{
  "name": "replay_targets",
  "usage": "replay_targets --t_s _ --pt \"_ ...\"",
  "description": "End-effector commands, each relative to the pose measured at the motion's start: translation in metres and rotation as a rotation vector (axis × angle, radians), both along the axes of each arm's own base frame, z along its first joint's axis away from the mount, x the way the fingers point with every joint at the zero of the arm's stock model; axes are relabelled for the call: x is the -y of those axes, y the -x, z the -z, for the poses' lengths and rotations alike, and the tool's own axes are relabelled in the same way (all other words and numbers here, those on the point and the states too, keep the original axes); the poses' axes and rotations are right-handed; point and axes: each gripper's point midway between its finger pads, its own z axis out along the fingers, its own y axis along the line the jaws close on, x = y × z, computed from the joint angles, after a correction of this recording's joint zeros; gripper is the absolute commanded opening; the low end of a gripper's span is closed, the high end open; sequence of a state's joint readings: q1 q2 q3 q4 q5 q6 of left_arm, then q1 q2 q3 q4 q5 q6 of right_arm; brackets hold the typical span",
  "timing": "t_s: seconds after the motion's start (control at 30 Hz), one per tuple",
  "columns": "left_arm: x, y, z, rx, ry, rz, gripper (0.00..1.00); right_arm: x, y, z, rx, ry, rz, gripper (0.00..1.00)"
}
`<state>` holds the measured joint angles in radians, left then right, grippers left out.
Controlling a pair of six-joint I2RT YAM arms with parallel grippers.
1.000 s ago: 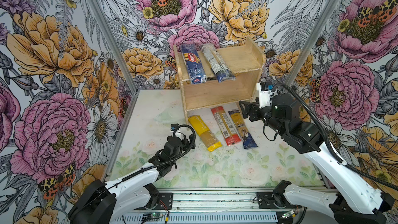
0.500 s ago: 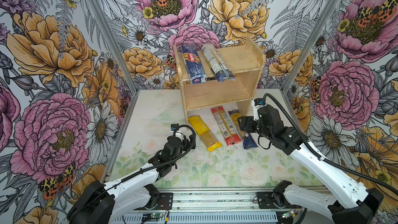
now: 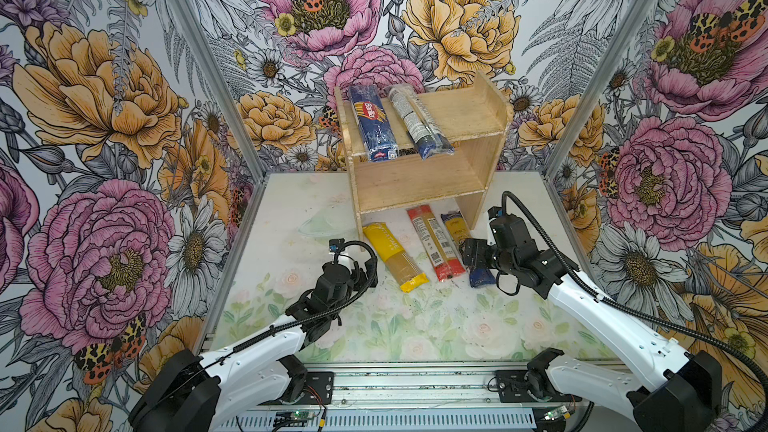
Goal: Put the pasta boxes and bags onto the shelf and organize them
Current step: 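Lower the right gripper over the blue-and-yellow spaghetti bag's blue end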
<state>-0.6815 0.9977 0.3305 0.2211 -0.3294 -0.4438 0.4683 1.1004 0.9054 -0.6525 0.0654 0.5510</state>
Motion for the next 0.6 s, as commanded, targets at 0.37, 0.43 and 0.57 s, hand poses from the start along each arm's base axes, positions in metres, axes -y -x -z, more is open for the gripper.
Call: replay_targets --t_s 0.37,0.43,0.57 --pt "0.001 -0.001 0.009 -0.026 -0.008 -0.011 0.99 0.023 0.007 0.065 -0.184 0.032 0.085 0.96" --pt "0.002 -0.001 0.010 -0.030 -0.009 -0.008 0.99 0.027 0.008 0.073 -0.204 0.043 0.093 0.96" --pt "0.004 -0.002 0.011 -0.036 -0.013 -0.008 0.99 0.032 0.007 0.082 -0.226 0.052 0.110 0.96"
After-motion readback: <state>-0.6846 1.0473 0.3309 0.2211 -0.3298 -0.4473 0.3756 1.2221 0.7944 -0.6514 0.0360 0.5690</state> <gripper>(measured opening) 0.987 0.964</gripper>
